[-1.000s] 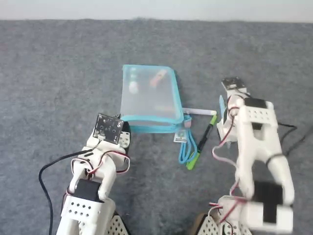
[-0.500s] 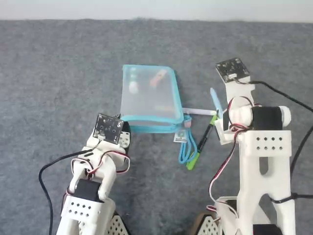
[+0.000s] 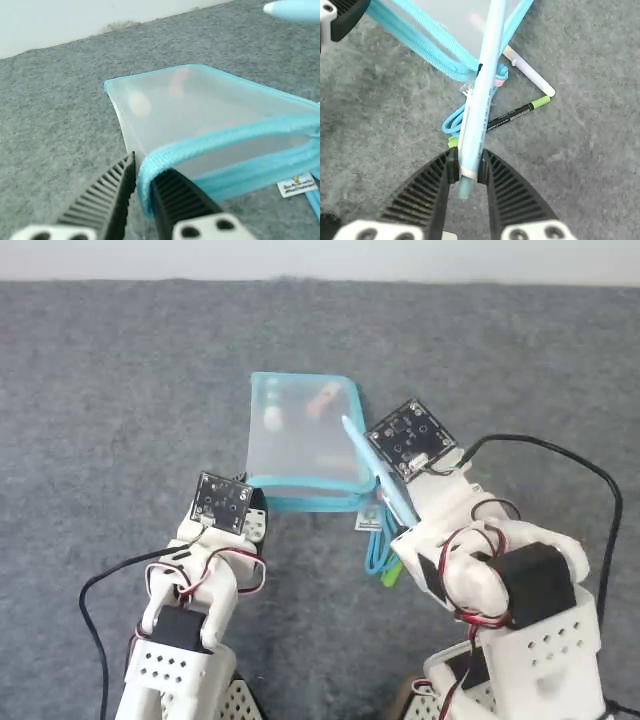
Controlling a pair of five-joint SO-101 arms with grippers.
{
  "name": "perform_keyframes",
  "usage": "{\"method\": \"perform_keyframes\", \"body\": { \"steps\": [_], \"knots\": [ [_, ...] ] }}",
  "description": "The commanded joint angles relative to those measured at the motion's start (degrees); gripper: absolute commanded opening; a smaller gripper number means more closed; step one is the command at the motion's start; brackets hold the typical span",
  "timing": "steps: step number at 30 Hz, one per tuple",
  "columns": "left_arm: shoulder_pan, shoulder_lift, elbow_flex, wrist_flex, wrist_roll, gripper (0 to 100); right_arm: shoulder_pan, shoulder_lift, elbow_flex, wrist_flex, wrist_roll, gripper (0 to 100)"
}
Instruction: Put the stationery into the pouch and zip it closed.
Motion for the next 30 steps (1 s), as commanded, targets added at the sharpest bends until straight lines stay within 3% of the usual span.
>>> {"method": "perform_keyframes", "body": {
  "steps": [1,6,18,25,30],
  "knots": [
    [-0.3,-0.1,-0.7,-1.0,-0.1,1,-6.0,-1.0,0.0,0.3,1.2,0.7],
    [-0.3,-0.1,-0.7,-0.8,-0.1,1,-18.2,-1.5,3.1,1.9,3.4,0.7],
    [-0.3,-0.1,-0.7,-0.8,-0.1,1,-14.5,-1.7,8.1,3.3,4.3,0.7],
    [-0.1,-0.1,-0.7,-1.0,-0.1,1,-5.1,-1.7,10.5,3.3,8.9,0.7],
    [-0.2,-0.1,-0.7,-1.0,-0.1,1,-4.4,-1.7,12.8,3.3,10.5,0.7]
  ]
}}
